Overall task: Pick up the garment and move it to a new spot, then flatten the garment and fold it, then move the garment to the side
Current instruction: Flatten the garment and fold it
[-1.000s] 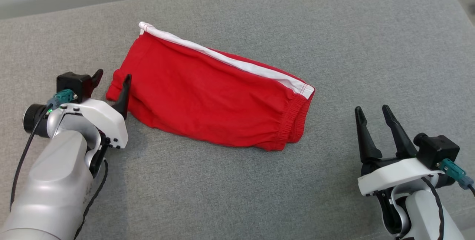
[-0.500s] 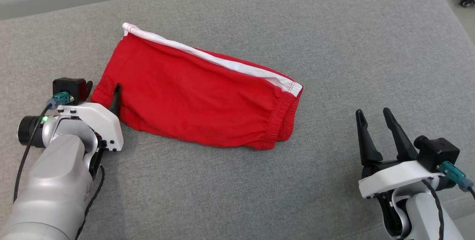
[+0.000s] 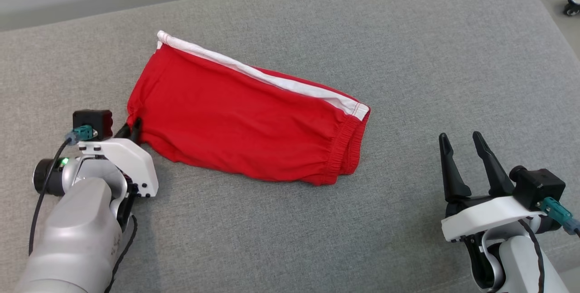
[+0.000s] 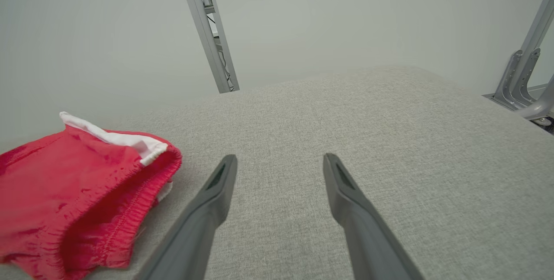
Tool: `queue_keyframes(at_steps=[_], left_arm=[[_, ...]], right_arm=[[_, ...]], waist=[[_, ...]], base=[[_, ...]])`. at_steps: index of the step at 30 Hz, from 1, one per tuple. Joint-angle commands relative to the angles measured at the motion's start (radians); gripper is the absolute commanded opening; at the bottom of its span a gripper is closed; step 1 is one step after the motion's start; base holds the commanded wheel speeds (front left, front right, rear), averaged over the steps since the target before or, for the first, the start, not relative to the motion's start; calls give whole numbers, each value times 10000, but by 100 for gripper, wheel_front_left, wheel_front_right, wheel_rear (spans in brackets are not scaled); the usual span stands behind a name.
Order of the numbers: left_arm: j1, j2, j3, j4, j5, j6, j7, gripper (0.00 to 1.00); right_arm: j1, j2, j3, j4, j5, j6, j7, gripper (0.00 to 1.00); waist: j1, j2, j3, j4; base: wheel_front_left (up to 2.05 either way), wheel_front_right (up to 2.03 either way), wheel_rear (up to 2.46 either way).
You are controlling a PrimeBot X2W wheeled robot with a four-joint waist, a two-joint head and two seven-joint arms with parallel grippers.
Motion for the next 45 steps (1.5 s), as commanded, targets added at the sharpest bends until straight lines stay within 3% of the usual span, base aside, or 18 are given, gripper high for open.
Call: queue_keyframes(at_steps=[1,9,15,31,32,34,45], left_arm=[[143,56,44,60,-88,-26,-38,0],[993,-259,535,-227,-546,143,-343,0],[2293,-304,1012,-1426,-461,471,-360,0],[5421,-936,2608,-4005,689,1232,-366,0],[5562,-938,2718,-4181,848,1289,-366,7],[5853,-967,2903,-4596,1173,1357,-367,100],[7447,-925,3876,-7250,3335,1629,-366,100]], right_arm=[[117,-49,-41,-21,-68,1,1,100],[373,-49,-268,148,-167,1,1,100],[659,-55,-327,294,-300,1,1,100],[1235,-50,-151,601,-531,1,1,100],[1257,-50,-141,613,-530,1,1,100],[1300,-50,-129,631,-513,1,1,100],[1407,-50,-73,677,-631,1,1,100]], waist=[[0,0,-49,25],[0,0,-706,393],[0,0,-1328,851],[0,0,-2344,1199],[0,0,-2354,1197],[0,0,-2386,1210],[0,0,-2635,1466]], base=[[0,0,0],[0,0,0],[0,0,0],[0,0,0],[0,0,0],[0,0,0],[0,0,0]])
